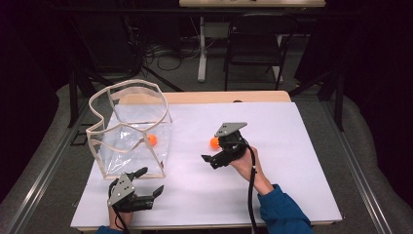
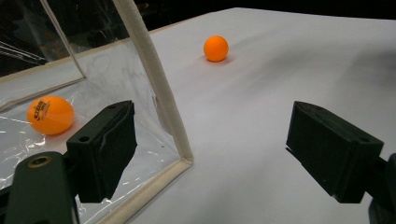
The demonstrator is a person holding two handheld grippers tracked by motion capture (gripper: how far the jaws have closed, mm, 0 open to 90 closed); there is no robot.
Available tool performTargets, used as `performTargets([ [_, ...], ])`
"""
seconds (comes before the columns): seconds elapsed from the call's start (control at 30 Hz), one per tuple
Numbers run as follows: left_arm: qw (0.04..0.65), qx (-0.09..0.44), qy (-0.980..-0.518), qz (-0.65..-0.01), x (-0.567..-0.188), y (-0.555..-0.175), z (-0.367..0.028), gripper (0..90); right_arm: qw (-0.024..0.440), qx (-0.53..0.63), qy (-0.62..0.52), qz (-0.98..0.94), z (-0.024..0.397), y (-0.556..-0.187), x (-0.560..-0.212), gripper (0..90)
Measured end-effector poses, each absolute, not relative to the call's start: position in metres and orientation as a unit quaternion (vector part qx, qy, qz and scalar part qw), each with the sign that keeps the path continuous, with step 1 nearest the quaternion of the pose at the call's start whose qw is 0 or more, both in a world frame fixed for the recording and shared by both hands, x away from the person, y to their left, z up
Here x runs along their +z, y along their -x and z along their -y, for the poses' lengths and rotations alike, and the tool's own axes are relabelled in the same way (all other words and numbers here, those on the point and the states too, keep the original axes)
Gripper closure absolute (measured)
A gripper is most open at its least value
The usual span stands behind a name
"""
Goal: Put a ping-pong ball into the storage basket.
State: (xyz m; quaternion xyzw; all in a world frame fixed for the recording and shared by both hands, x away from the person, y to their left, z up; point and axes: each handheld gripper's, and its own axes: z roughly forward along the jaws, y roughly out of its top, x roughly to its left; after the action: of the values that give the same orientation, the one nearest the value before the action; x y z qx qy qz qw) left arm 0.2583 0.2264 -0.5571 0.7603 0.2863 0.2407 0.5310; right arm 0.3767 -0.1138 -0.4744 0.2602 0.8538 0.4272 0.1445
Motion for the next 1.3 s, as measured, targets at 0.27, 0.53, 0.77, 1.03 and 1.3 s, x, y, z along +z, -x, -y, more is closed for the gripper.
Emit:
performTargets([
  [0.27, 0.531, 0.241, -0.762, -0.284, -0.556, -0.259, -0.228, 15.9, 0.154, 0.421, -0.265, -0.854, 0.122, -0.378, -0.477, 0.6],
  [0.53, 0.531, 0.243, -0.763, -0.278, -0.555, -0.257, -0.225, 15.9, 0.163, 0.411, -0.281, -0.852, 0.132, -0.386, -0.482, 0.6],
  [0.77, 0.529, 0.241, -0.765, -0.276, -0.555, -0.257, -0.224, 15.9, 0.171, 0.403, -0.288, -0.852, 0.135, -0.390, -0.484, 0.6],
  [1.03, 0.529, 0.242, -0.765, -0.276, -0.555, -0.257, -0.223, 15.9, 0.188, 0.384, -0.296, -0.854, 0.136, -0.396, -0.487, 0.3],
  [1.3, 0.529, 0.244, -0.765, -0.275, -0.555, -0.257, -0.224, 15.9, 0.175, 0.372, -0.309, -0.857, 0.138, -0.410, -0.500, 0.0],
])
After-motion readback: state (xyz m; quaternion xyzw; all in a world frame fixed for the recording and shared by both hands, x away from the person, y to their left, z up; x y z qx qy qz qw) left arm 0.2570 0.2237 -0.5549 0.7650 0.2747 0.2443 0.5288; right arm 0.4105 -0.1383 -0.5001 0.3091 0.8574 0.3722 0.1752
